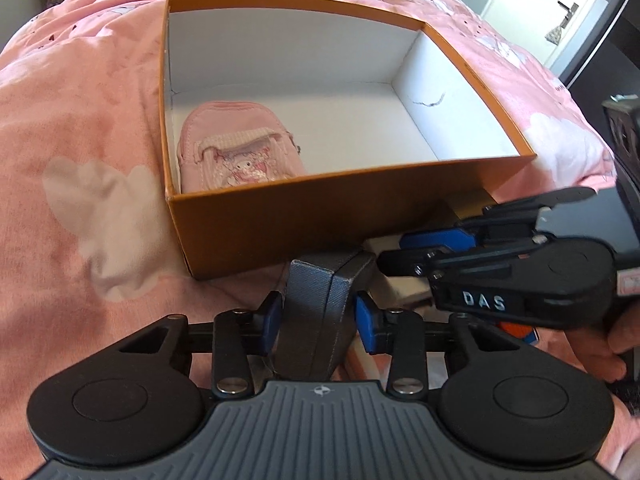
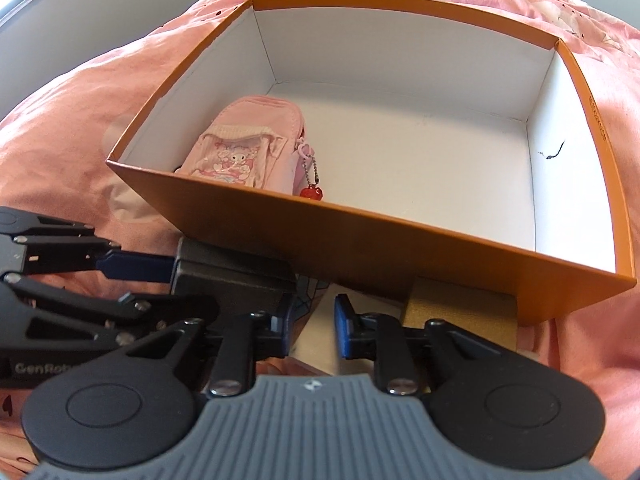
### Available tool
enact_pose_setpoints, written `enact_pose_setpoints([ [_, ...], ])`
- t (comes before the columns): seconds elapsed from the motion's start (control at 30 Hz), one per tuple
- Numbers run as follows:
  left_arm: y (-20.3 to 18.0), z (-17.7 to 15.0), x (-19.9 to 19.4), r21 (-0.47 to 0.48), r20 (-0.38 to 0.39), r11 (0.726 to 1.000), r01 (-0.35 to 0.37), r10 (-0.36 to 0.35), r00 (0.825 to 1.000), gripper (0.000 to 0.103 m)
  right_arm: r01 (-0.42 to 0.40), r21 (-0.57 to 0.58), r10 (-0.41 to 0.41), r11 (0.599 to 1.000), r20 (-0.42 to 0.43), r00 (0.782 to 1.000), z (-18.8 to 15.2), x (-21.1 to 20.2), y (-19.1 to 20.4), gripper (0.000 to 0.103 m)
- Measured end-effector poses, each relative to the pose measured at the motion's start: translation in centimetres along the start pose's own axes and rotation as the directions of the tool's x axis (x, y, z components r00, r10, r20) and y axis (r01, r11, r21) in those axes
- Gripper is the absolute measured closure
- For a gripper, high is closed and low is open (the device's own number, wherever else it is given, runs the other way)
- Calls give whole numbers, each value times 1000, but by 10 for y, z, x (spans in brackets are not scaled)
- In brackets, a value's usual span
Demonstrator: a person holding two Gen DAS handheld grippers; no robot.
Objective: Organize objects
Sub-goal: 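Grasp the dark grey rectangular case with the left tool, then grasp the picture trading card with the right tool while the left tool holds the grey case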
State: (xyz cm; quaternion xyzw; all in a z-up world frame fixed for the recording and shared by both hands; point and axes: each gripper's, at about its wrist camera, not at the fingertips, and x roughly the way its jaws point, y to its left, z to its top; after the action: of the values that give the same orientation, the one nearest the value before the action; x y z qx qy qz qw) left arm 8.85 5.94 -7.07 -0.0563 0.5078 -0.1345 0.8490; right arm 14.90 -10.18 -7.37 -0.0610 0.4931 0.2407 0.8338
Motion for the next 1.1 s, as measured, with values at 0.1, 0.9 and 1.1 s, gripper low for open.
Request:
enact_pose_setpoints([
  [0.1,2,-4,-2,12,-21,1000,11,-11,1000,61,-1,2,1,1000,0,1000,-1,-1,0,79],
  [0.9,-13,-5,-16,-72,-44,992,-108,105,994,66,-85,58,86,995,-15,996,-1,-12,-2,78],
  [1.1,-3,1,-53,-89,-14,985,-149,148,989,66,-198,126,202,972,-27,979,9,-23,4,66],
])
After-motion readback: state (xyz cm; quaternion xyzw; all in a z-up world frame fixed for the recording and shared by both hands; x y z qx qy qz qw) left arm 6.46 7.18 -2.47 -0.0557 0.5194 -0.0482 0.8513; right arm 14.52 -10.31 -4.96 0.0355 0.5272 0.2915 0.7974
